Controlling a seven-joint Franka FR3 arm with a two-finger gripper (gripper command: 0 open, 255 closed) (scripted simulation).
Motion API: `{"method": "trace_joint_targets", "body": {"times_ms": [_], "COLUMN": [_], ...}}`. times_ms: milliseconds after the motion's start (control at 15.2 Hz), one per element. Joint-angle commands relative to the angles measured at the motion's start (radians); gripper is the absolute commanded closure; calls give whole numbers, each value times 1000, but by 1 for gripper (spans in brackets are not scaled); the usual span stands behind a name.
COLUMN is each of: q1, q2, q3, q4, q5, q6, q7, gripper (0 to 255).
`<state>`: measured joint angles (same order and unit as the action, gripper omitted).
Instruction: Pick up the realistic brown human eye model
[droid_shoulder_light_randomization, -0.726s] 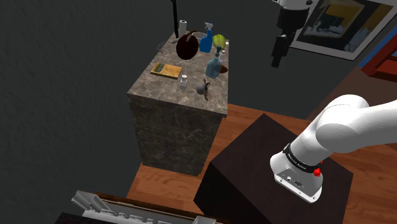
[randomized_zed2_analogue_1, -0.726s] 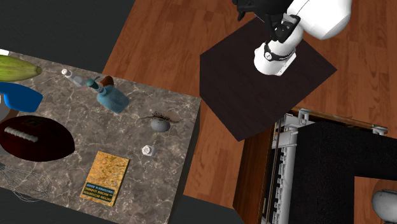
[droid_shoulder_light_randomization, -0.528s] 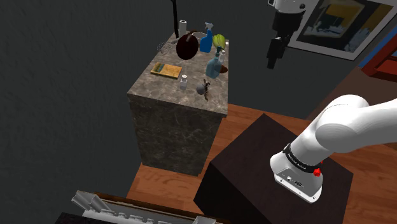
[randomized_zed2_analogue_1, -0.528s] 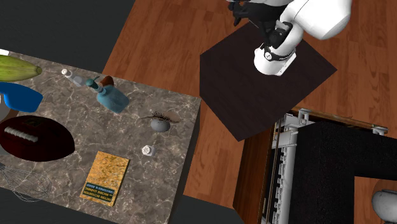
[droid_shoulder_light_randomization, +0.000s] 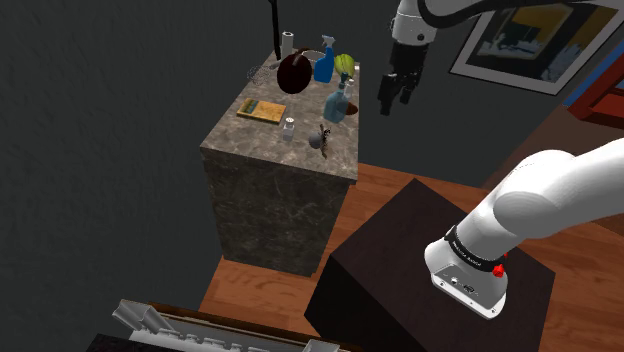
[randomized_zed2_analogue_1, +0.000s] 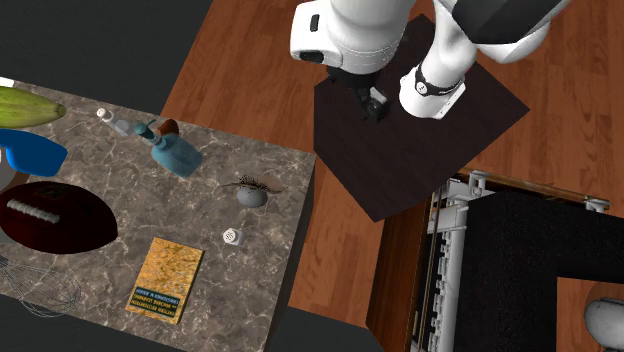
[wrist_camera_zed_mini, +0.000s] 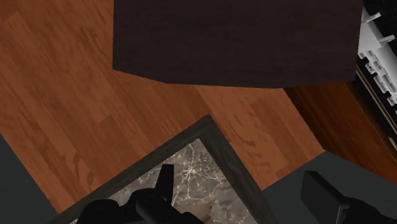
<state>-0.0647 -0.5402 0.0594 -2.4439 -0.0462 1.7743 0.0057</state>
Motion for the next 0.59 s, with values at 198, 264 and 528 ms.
{"method": "trace_joint_targets", "body": {"times_ms": [198, 264, 528], "q1": [-25, -30, -48], "q2": [173, 208, 351], "q3": [-5, -8, -19], "q4": [34, 43, 95], "q5": [22, 26, 44], "q6": [167, 198, 312], "q7": [71, 83, 127], "gripper": [0, 0, 0]}}
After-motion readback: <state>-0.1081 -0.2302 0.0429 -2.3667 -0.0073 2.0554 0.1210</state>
